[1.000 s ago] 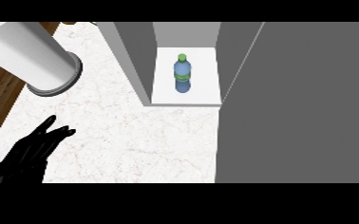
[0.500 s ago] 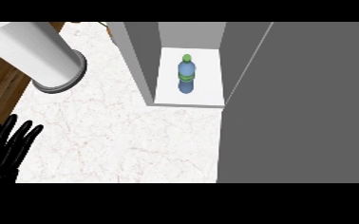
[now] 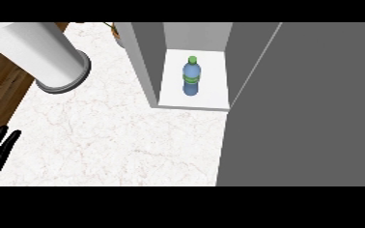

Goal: Pick up the bottled water, place it into the cabinet and close the cabinet

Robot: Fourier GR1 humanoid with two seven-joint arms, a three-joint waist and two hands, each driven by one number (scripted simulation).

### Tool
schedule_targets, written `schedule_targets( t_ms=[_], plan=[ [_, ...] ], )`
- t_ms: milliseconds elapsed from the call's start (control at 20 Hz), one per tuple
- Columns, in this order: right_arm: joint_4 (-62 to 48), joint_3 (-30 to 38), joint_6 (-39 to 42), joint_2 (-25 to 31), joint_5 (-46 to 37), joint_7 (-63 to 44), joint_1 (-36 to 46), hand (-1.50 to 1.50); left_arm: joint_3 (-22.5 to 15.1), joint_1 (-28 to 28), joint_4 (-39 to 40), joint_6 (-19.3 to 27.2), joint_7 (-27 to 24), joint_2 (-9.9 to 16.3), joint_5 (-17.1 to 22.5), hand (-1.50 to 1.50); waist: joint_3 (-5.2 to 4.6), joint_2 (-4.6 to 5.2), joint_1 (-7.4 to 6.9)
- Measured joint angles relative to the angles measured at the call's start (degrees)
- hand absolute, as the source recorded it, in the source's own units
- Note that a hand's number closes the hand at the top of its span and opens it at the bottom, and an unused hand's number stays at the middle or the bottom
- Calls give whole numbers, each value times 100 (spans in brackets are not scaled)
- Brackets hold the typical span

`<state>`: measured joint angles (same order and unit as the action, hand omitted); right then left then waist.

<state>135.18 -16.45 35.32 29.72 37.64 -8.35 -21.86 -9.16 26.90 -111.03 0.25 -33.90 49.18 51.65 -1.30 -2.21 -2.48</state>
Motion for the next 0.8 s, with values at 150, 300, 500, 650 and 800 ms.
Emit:
schedule_targets(
  t_ms=[150, 300, 500, 650, 800],
  plan=[
    [-23, -332, -355, -130, -53, -241, 351, 150, 141, 138, 23, -132, -9, 98, 85, -150, -2, 2, -22],
    [-54, -656, -732, -294, -110, -512, 764, 150, 289, 263, 66, -298, -24, 203, 168, -150, -3, 12, -77],
    [-98, -1030, -1251, -526, -183, -911, 1332, 150, 443, 424, 102, -514, -95, 289, 225, -150, -3, 9, -135],
    [-166, -1152, -1593, -682, -264, -1207, 1815, 150, 546, 508, 91, -680, -144, 337, 285, -150, 0, 19, -200],
    [-259, -1237, -1942, -913, -444, -1467, 2323, 150, 665, 594, 125, -852, -168, 413, 347, -150, 4, 37, -268]
  ],
)
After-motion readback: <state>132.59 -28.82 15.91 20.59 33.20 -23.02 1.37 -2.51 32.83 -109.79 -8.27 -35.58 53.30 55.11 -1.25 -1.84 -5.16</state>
